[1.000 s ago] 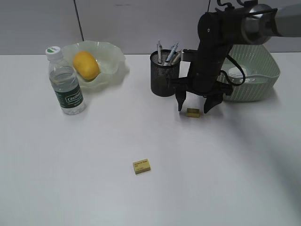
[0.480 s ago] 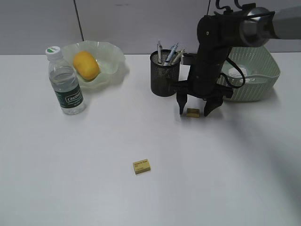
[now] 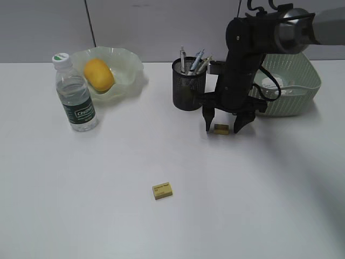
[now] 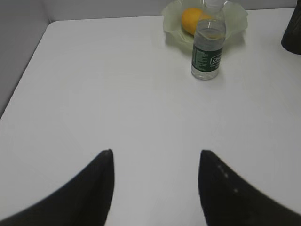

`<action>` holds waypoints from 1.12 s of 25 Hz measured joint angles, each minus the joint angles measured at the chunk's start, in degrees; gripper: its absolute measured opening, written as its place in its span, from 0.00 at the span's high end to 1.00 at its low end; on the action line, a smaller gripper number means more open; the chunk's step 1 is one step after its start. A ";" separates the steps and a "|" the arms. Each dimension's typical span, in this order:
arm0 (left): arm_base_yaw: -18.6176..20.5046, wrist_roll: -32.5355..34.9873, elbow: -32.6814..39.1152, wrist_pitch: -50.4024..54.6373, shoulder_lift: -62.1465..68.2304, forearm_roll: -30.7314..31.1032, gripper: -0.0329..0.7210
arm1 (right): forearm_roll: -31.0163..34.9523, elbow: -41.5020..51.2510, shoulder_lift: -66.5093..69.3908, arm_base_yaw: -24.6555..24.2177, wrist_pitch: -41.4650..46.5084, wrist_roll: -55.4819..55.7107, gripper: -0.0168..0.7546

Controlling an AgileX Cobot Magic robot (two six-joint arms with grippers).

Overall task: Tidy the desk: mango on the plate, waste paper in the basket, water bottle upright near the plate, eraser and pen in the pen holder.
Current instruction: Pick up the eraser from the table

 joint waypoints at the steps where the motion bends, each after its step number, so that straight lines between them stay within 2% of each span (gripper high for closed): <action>1: 0.00 0.00 0.00 0.00 0.00 0.00 0.38 | 0.00 0.00 0.00 0.00 0.00 0.00 0.25; 12: 0.00 0.00 0.00 0.00 0.00 0.00 0.38 | -0.10 -0.12 0.88 0.00 0.78 0.04 0.26; 16: 0.00 0.00 0.00 0.00 0.00 0.00 0.38 | -0.10 -0.12 0.88 0.00 1.05 0.04 0.38; 20: 0.00 0.00 0.00 0.00 0.00 0.00 0.38 | 0.07 -0.12 0.94 0.00 1.16 0.04 0.58; 28: 0.00 0.00 0.00 0.00 0.00 0.00 0.38 | 0.29 -0.36 0.94 0.00 1.52 0.04 0.58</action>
